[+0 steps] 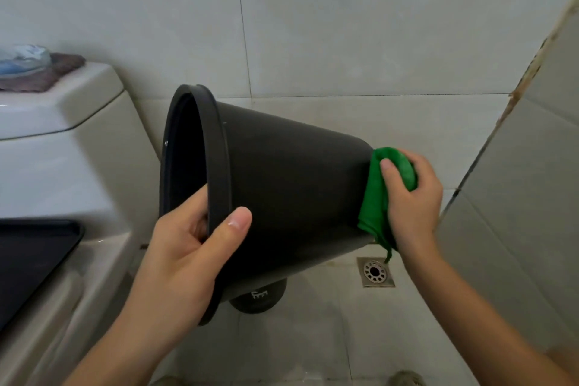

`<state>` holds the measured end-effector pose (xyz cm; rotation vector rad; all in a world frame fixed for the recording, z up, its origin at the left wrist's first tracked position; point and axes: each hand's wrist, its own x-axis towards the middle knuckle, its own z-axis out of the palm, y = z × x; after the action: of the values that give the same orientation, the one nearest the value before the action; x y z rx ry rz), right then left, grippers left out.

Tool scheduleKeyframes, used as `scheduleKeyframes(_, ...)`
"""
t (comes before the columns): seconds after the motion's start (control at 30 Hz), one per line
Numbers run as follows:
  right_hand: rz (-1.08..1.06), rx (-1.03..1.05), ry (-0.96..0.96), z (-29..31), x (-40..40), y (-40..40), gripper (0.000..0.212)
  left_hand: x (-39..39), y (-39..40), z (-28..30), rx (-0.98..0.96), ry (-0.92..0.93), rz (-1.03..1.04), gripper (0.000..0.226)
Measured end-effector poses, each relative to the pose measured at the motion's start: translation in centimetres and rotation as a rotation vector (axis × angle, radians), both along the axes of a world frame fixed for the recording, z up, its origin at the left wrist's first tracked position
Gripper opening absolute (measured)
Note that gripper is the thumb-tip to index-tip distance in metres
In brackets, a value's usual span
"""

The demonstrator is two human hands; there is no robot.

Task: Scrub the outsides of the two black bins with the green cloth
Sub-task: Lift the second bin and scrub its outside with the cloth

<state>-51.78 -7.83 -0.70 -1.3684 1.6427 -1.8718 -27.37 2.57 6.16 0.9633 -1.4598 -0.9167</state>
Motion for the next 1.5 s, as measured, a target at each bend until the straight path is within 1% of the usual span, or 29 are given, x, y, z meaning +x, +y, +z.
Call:
scheduleKeyframes(0.07,0.002,-0.009,0.032,0.1,0.5,0.3,0.032,-0.2,-0.1,0.0,-0.015,0.007,0.004,0.027)
scheduleKeyframes(0.13,0.057,-0.054,0.105,0.3,2.0,1.1,0.035,-0.6,-0.3,-0.1,-0.018,0.003,0.001,0.017)
scheduleKeyframes(0.17,0.101,-0.089,0.157,0.4,3.1,1.8,0.037,-0.9,-0.3,-0.2,-0.014,0.004,-0.009,0.016)
scheduleKeyframes(0.3,0.276,-0.287,0.351,1.3,6.5,4.7,0.036,-1.7,-0.4,-0.9,0.0,0.007,-0.053,0.027)
scheduleKeyframes(0.37,0.308,-0.346,0.416,1.6,6.2,4.9,0.036,-1.7,-0.5,-1.1,0.002,0.025,-0.045,0.024)
scheduleKeyframes(0.43,0.288,-0.297,0.382,1.5,4.7,4.1,0.035,-1.6,-0.3,-0.9,0.009,0.033,-0.034,0.025)
scheduleKeyframes(0.5,0.23,-0.173,0.279,1.1,2.9,3.0,0.032,-1.6,-0.1,-0.6,-0.002,0.009,-0.017,0.026)
scheduleKeyframes(0.57,0.142,-0.053,0.181,0.3,1.0,1.9,0.023,-1.3,0.0,-0.3,-0.014,-0.004,-0.009,0.023)
scheduleKeyframes(0.63,0.062,0.058,0.066,-0.6,-0.5,1.0,0.016,-1.2,0.2,-0.1,-0.001,0.015,-0.02,0.03)
scheduleKeyframes(0.67,0.04,0.099,0.009,-1.0,-1.0,0.7,0.014,-1.2,0.3,-0.1,0.008,0.014,-0.03,0.033)
scheduleKeyframes(0.73,0.02,0.14,-0.059,-1.4,-1.4,0.4,0.016,-1.4,0.4,0.0,0.01,-0.023,-0.033,0.033)
scheduleKeyframes(0.83,0.002,0.132,-0.017,-1.4,-1.1,0.6,0.017,-1.4,0.3,-0.4,0.004,-0.024,-0.043,0.018)
scheduleKeyframes(0.87,-0.002,0.113,0.016,-1.2,-0.9,0.8,0.016,-1.4,0.3,-0.5,0.003,-0.027,-0.048,0.018)
scheduleKeyframes(0.97,0.034,0.029,0.107,-0.2,0.2,1.6,0.017,-1.6,0.2,-0.6,-0.008,-0.03,-0.043,0.03)
scheduleKeyframes(1.0,0.059,-0.005,0.137,0.1,0.8,2.0,0.018,-1.8,0.1,-0.6,-0.01,-0.028,-0.042,0.031)
scheduleKeyframes(1.1,0.155,-0.108,0.209,1.2,3.1,3.4,0.032,-2.0,-0.1,-0.9,-0.019,-0.014,-0.034,0.035)
scheduleKeyframes(1.2,0.217,-0.24,0.281,2.1,5.2,5.0,0.033,-2.2,-0.3,-1.0,-0.003,0.039,-0.043,0.038)
scheduleKeyframes(1.3,0.259,-0.35,0.367,2.6,5.7,5.5,0.033,-2.0,-0.3,-0.9,0.016,0.052,-0.037,0.059)
scheduleKeyframes(1.37,0.282,-0.351,0.377,2.6,5.0,4.9,0.034,-2.0,-0.2,-0.9,0.025,0.046,-0.018,0.061)
scheduleKeyframes(1.47,0.259,-0.225,0.286,1.9,3.3,3.6,0.032,-1.9,-0.1,-1.0,0.028,0.036,0.004,0.044)
scheduleKeyframes(1.5,0.241,-0.175,0.247,1.6,2.6,3.1,0.03,-1.7,-0.1,-1.0,0.027,0.028,0.01,0.043)
